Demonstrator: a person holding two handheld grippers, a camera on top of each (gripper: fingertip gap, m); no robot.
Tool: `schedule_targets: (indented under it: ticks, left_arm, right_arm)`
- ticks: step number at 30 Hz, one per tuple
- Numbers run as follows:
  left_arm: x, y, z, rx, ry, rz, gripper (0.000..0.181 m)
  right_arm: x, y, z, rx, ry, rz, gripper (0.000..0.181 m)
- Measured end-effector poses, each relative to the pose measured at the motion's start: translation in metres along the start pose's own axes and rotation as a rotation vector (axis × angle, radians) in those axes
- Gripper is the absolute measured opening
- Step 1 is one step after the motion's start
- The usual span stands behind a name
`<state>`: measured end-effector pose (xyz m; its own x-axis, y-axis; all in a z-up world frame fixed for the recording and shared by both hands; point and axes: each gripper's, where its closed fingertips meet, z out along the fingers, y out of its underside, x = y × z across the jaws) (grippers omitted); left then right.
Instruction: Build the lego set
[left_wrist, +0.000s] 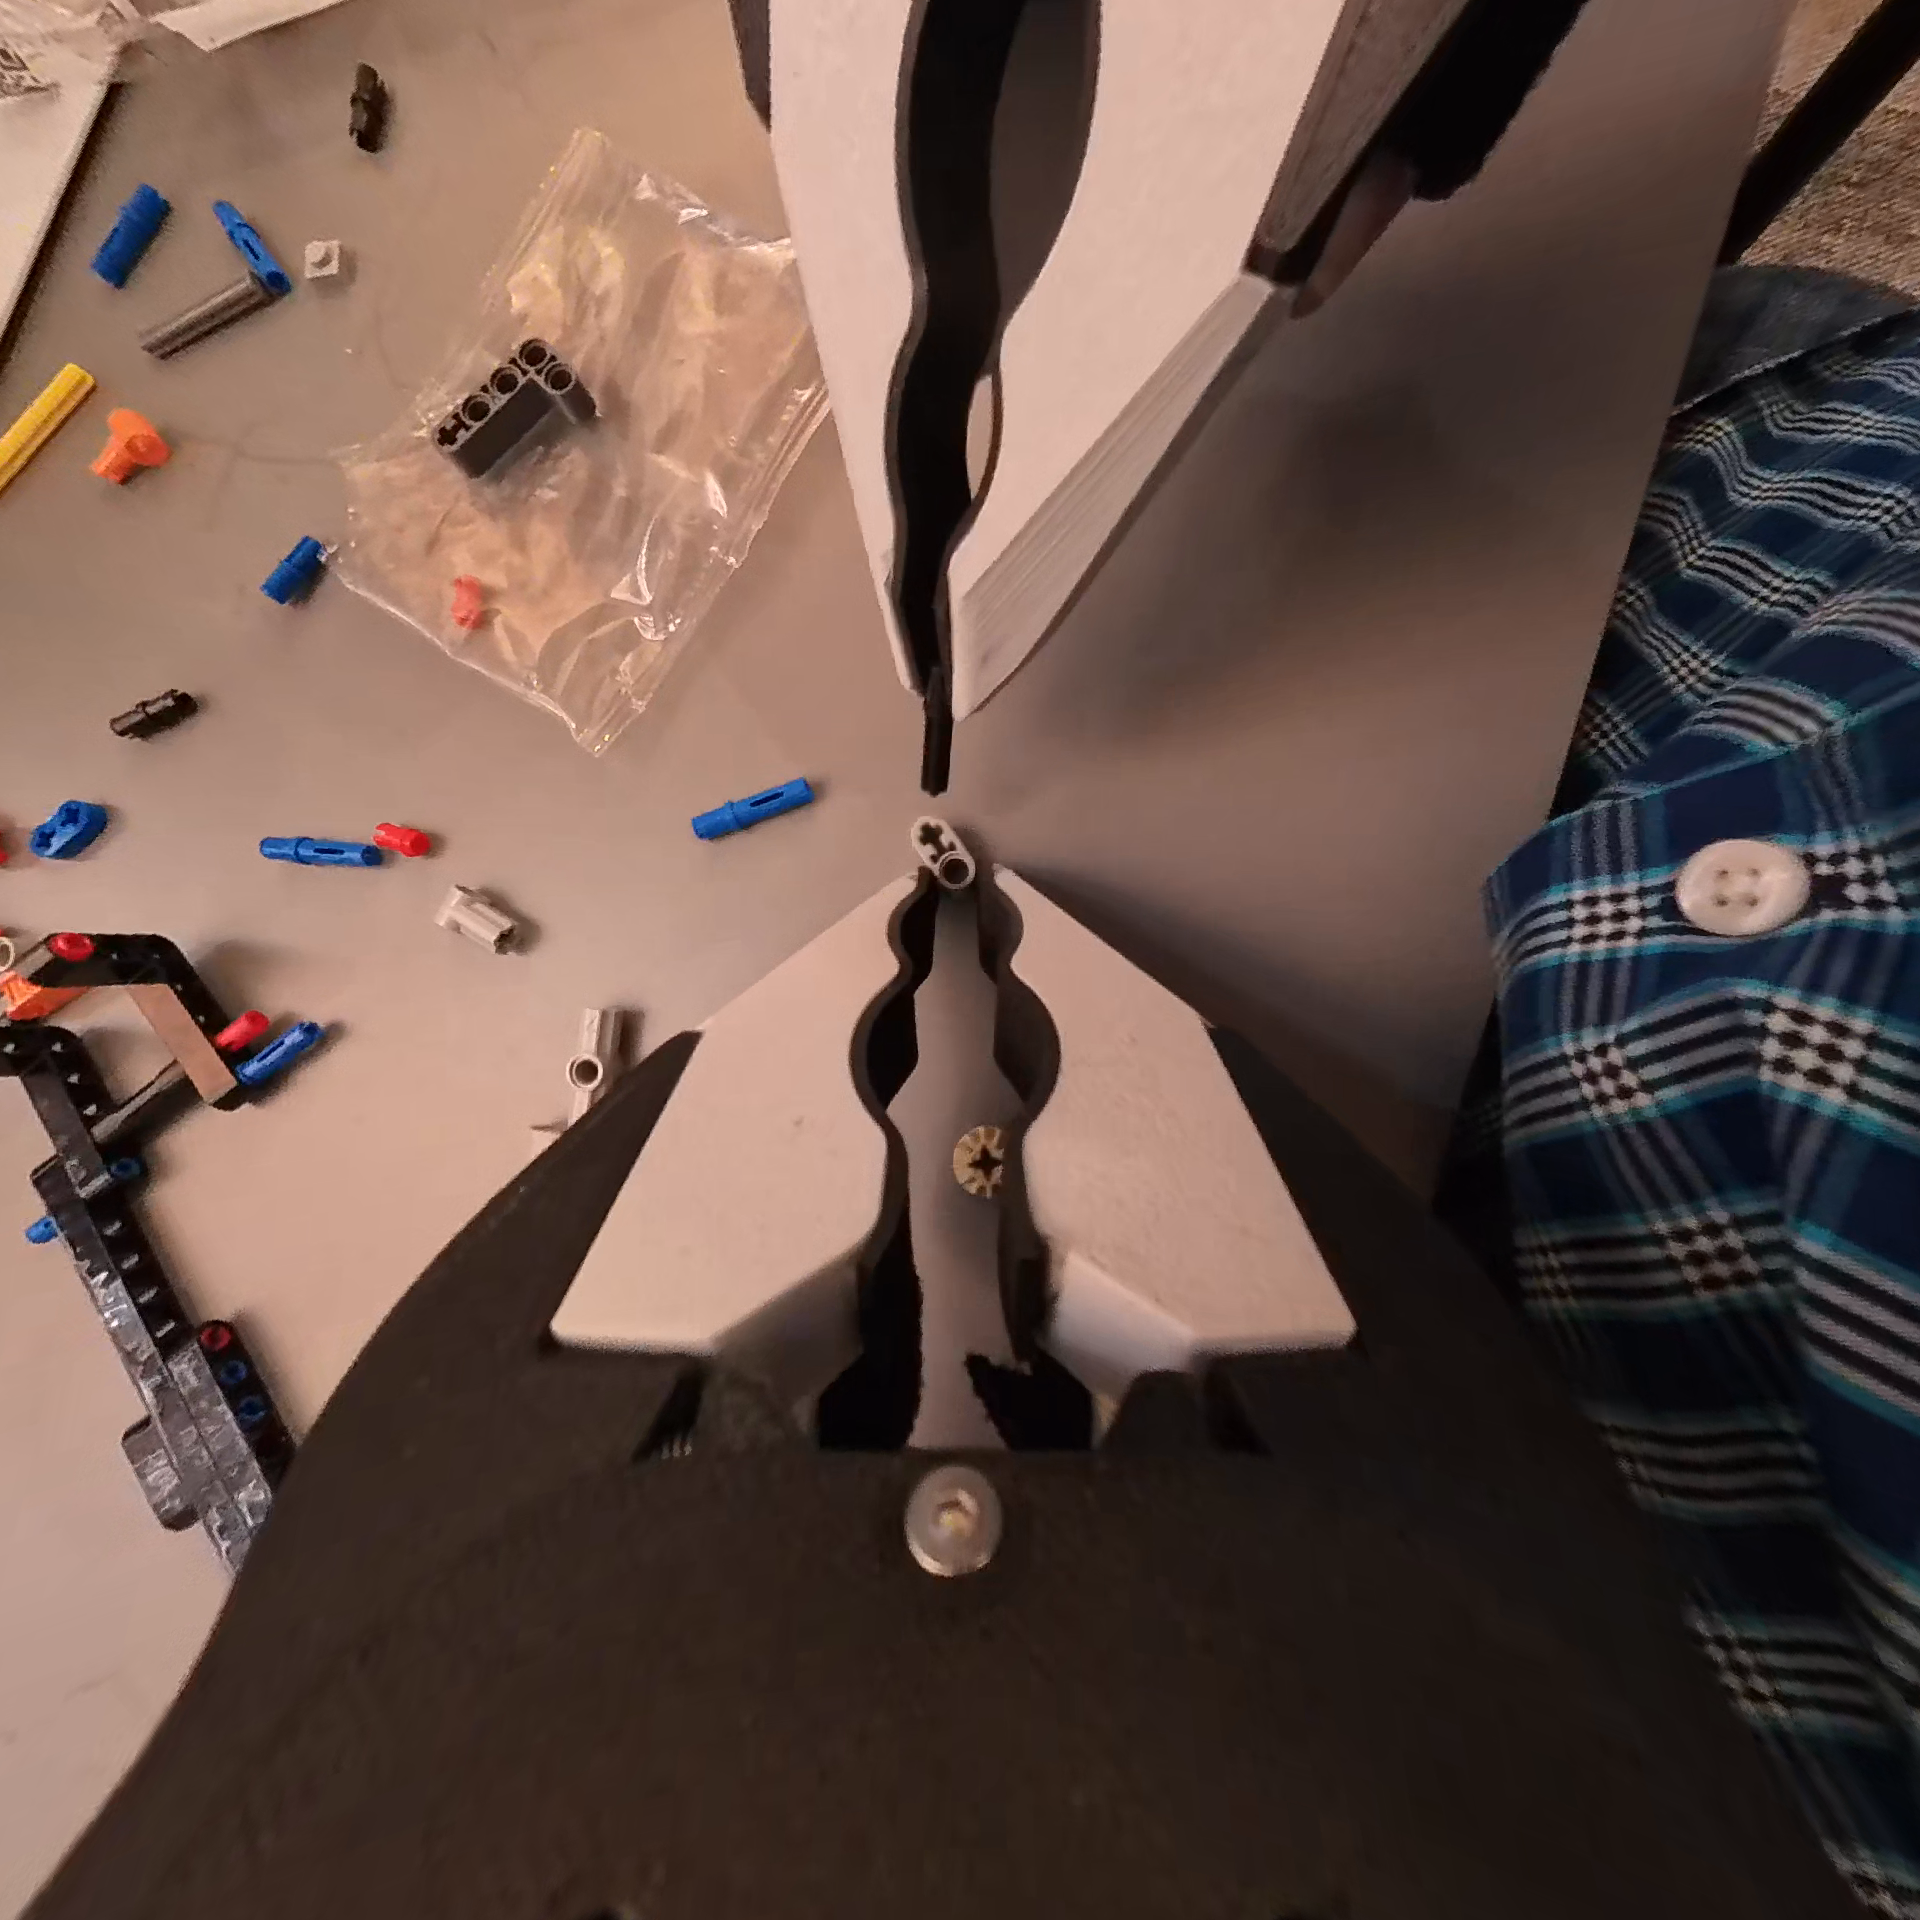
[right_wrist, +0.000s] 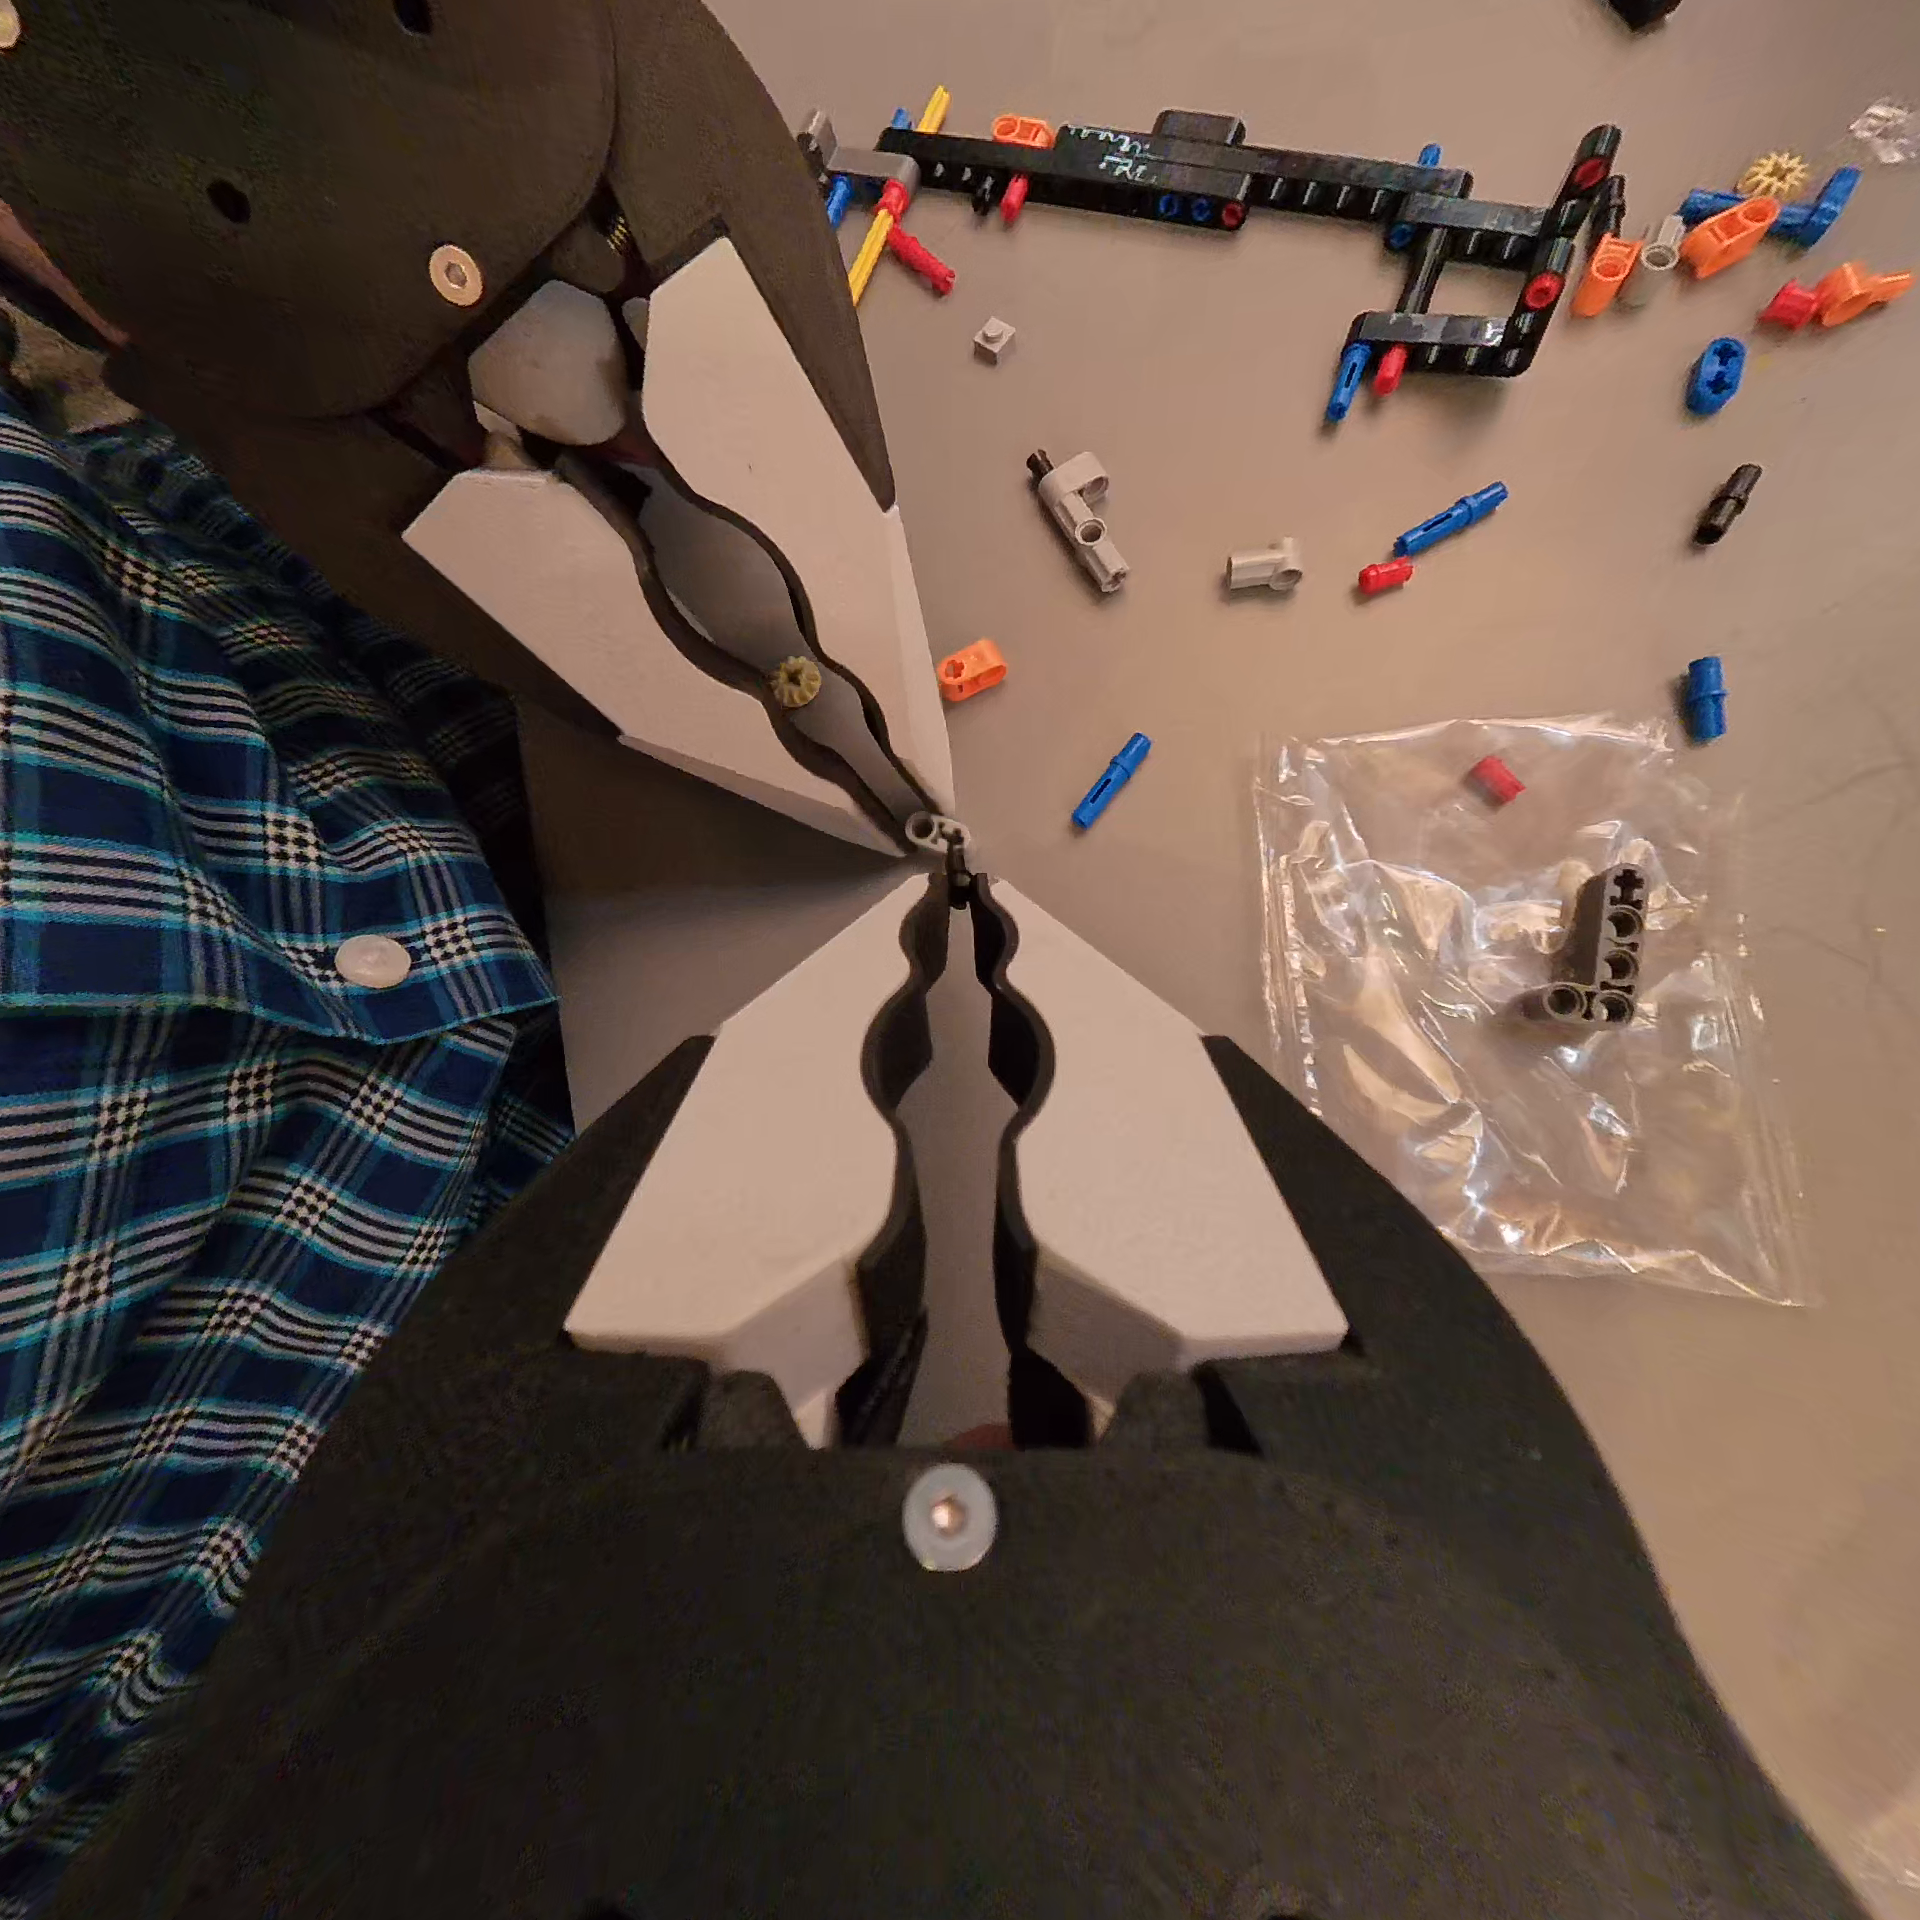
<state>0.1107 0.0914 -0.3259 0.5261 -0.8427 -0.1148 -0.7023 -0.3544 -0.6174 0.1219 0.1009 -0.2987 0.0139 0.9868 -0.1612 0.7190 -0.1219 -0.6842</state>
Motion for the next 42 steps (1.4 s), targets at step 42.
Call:
schedule_targets:
  ticks: [42]
  left_arm:
    - [-0.003, -0.006, -0.001, -0.050, -0.056, 0.153, 0.003]
  right_arm:
    - [0.007, 0.002, 0.005, -0.107, 0.014, -0.031, 0.002]
